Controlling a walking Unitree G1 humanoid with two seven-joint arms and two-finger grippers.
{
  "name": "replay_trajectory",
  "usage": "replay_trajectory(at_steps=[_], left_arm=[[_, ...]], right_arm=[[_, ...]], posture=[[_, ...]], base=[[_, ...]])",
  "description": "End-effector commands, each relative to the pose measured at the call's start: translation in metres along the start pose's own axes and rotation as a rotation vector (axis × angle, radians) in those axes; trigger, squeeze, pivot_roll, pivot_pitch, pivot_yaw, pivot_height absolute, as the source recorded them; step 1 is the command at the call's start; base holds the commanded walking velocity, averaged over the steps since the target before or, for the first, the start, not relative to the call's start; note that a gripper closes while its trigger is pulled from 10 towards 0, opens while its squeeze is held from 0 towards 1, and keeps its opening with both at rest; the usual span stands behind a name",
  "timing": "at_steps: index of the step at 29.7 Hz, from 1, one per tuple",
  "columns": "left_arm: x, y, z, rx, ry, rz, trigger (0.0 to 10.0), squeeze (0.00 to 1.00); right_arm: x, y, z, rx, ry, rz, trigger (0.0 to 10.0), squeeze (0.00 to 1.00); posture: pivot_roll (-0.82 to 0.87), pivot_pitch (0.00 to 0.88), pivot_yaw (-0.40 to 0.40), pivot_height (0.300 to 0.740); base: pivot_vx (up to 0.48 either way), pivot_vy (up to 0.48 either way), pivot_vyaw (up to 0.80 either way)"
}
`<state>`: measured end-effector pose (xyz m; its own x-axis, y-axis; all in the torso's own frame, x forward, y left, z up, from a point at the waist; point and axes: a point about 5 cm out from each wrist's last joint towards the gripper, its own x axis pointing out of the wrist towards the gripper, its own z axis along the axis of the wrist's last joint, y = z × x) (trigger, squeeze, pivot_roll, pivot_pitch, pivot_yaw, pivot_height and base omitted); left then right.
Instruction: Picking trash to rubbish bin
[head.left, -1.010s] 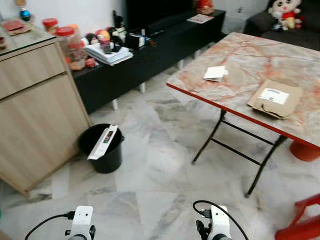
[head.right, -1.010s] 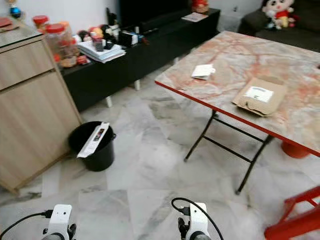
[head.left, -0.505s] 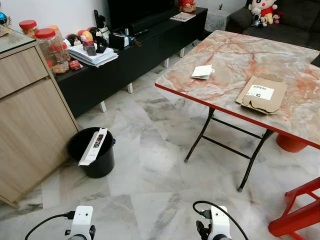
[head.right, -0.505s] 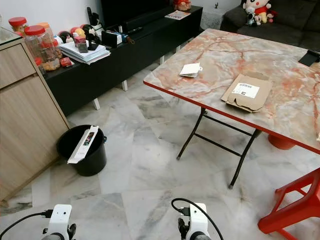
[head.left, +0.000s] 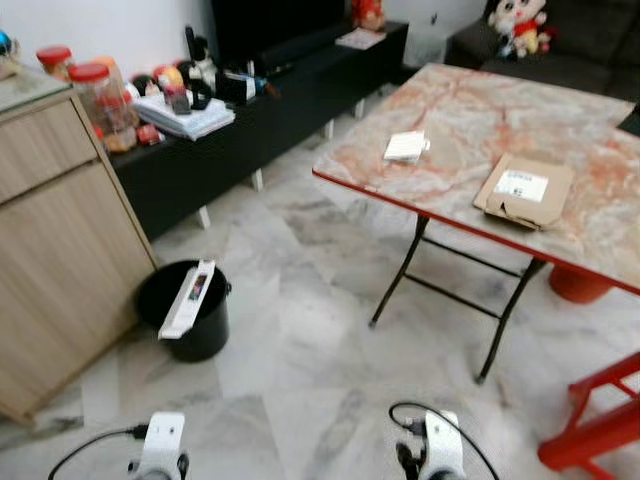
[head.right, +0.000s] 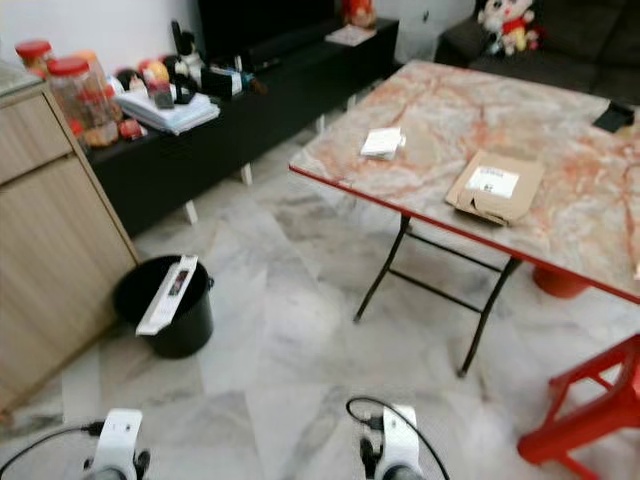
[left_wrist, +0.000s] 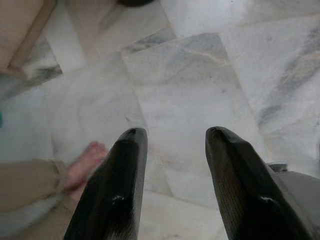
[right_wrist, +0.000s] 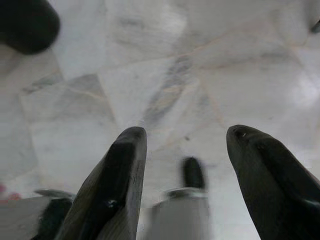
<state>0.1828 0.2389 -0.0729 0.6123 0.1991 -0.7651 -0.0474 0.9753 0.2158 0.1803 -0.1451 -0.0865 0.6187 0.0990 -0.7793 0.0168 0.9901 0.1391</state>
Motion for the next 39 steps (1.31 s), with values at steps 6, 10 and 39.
replay_trajectory(at_steps=[6, 10, 39], left_arm=[[0.001, -0.004, 0.006, 0.012, -0.014, -0.013, 10.0, 0.0], [0.002, -0.004, 0.008, 0.018, -0.02, -0.015, 10.0, 0.0], [0.003, -0.052, 0.114, 0.204, -0.405, -0.153, 10.0, 0.0]], right_arm=[[-0.002, -0.009, -0.003, -0.009, 0.012, -0.027, 10.0, 0.0], [-0.002, -0.009, -0.002, -0.01, 0.01, -0.029, 10.0, 0.0], [0.006, 0.005, 0.045, -0.044, -0.171, 0.025, 10.0, 0.0]], posture=[[-0.03, 0.0, 0.019, 0.74], [-0.03, 0.0, 0.021, 0.74], [-0.03, 0.0, 0.014, 0.74]], base=[[0.0, 0.0, -0.79], [0.0, 0.0, -0.79], [0.0, 0.0, -0.36]])
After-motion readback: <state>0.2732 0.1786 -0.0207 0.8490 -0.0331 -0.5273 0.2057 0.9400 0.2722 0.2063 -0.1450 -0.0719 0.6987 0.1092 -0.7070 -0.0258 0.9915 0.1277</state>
